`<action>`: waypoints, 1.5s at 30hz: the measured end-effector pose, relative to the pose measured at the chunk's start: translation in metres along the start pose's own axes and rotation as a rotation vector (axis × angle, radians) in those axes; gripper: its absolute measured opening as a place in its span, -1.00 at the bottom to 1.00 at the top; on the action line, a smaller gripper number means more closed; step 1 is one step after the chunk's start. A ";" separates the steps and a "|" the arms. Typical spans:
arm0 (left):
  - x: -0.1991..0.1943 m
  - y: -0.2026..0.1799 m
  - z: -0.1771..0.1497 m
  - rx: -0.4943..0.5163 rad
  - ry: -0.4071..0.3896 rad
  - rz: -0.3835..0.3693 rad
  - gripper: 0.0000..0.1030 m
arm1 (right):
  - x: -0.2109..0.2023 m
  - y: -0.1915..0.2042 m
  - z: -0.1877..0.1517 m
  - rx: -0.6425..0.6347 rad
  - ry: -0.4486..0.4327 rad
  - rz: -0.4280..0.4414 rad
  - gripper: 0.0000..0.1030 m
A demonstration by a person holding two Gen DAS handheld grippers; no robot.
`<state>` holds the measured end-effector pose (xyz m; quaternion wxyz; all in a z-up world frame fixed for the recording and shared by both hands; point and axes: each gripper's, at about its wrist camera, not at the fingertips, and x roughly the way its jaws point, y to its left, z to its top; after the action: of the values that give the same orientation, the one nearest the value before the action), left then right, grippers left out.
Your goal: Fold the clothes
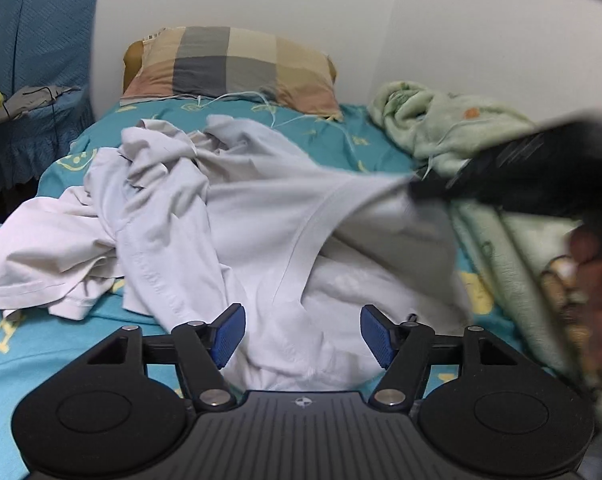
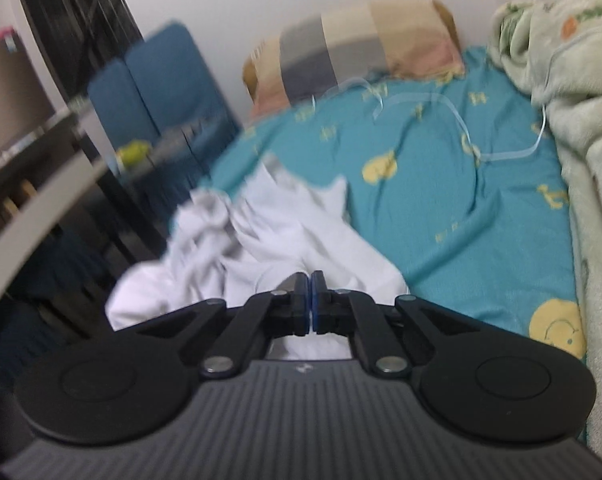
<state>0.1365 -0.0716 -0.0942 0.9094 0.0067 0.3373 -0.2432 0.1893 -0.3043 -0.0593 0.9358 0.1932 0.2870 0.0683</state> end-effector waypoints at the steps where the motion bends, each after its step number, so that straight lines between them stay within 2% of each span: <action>1: 0.008 -0.001 0.000 -0.008 0.005 0.027 0.33 | -0.006 0.000 0.002 0.006 -0.030 0.008 -0.94; 4: 0.028 0.000 -0.002 -0.034 0.019 0.113 0.32 | -0.026 -0.007 0.012 0.047 -0.123 0.042 -0.94; 6: 0.036 0.000 -0.006 -0.029 0.038 0.136 0.21 | -0.029 -0.012 0.016 0.050 -0.140 0.045 -0.94; 8: 0.040 -0.002 -0.011 0.012 0.051 0.173 -0.06 | -0.024 -0.018 0.017 0.067 -0.124 0.033 -0.94; 10: 0.038 -0.001 -0.012 0.025 0.043 0.193 -0.54 | -0.015 -0.024 0.014 0.096 -0.092 0.044 -0.94; 12: 0.034 0.001 -0.010 0.021 0.029 0.202 -0.84 | -0.013 -0.021 0.009 0.069 -0.057 0.044 -0.94; 16: -0.008 0.016 0.005 -0.090 -0.038 0.165 -0.85 | -0.009 -0.015 -0.001 0.016 0.012 0.044 -0.89; 20: -0.061 0.022 0.017 -0.098 -0.126 0.163 -0.87 | -0.005 -0.008 -0.011 -0.038 0.082 0.044 -0.86; 22: -0.082 0.030 0.020 -0.108 -0.132 0.164 -0.87 | -0.002 -0.005 -0.016 -0.064 0.117 0.044 -0.85; 24: -0.098 0.040 0.018 -0.120 -0.128 0.188 -0.87 | -0.001 -0.001 -0.021 -0.095 0.152 0.043 -0.75; 26: -0.105 0.049 0.014 -0.145 -0.096 0.213 -0.87 | -0.003 0.008 -0.032 -0.161 0.178 0.032 -0.11; 28: -0.104 0.057 0.009 -0.157 -0.052 0.235 -0.87 | -0.005 0.015 -0.039 -0.207 0.177 0.036 0.12; 29: -0.102 0.059 0.008 -0.155 -0.029 0.246 -0.87 | -0.003 0.019 -0.042 -0.225 0.177 0.027 0.16; 33: -0.091 0.056 -0.002 -0.088 0.040 0.289 -0.85 | 0.011 0.026 -0.045 -0.266 0.198 0.009 0.16; 35: -0.086 0.052 -0.005 -0.057 0.057 0.296 -0.84 | 0.022 0.031 -0.047 -0.292 0.201 -0.035 0.16; 39: -0.078 0.046 -0.010 -0.002 0.089 0.319 -0.69 | 0.031 0.040 -0.048 -0.387 0.180 -0.075 0.16; 42: -0.074 0.045 -0.012 0.026 0.102 0.354 -0.52 | 0.037 0.032 -0.048 -0.378 0.232 -0.141 0.14; 45: -0.078 0.044 -0.012 0.041 0.104 0.368 -0.39 | 0.038 0.011 -0.052 -0.300 0.319 -0.209 0.14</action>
<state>0.0973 0.0035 -0.0618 0.9196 0.0996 0.3718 -0.0788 0.1914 -0.2682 -0.1137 0.8989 0.0081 0.4360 0.0427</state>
